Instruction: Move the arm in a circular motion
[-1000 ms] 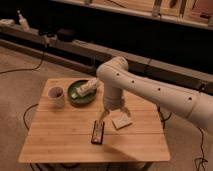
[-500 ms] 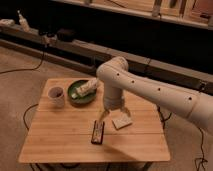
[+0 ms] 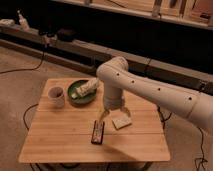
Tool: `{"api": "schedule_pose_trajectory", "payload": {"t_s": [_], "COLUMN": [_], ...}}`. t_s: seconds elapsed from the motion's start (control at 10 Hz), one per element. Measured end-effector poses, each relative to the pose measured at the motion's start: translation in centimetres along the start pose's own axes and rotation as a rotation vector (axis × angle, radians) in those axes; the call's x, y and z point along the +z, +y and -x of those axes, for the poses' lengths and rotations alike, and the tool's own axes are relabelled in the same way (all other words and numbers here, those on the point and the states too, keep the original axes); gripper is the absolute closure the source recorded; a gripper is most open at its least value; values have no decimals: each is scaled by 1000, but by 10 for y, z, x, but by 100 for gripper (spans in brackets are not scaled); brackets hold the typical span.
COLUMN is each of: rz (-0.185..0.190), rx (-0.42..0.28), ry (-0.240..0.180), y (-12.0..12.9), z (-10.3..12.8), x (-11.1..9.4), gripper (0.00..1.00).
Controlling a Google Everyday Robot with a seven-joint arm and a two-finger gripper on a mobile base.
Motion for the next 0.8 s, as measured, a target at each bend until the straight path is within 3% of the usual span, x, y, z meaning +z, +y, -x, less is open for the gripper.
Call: {"api": "schedule_pose_trajectory", "payload": {"t_s": [0.5,0.6,0.8], "rz": [2,9,59], "rx": [3,18,80], "ry": [3,22,108], "y": [2,8,45], "z": [-1,-9,-48], "x": [0,-1,-1], "gripper": [20,20,20]}}
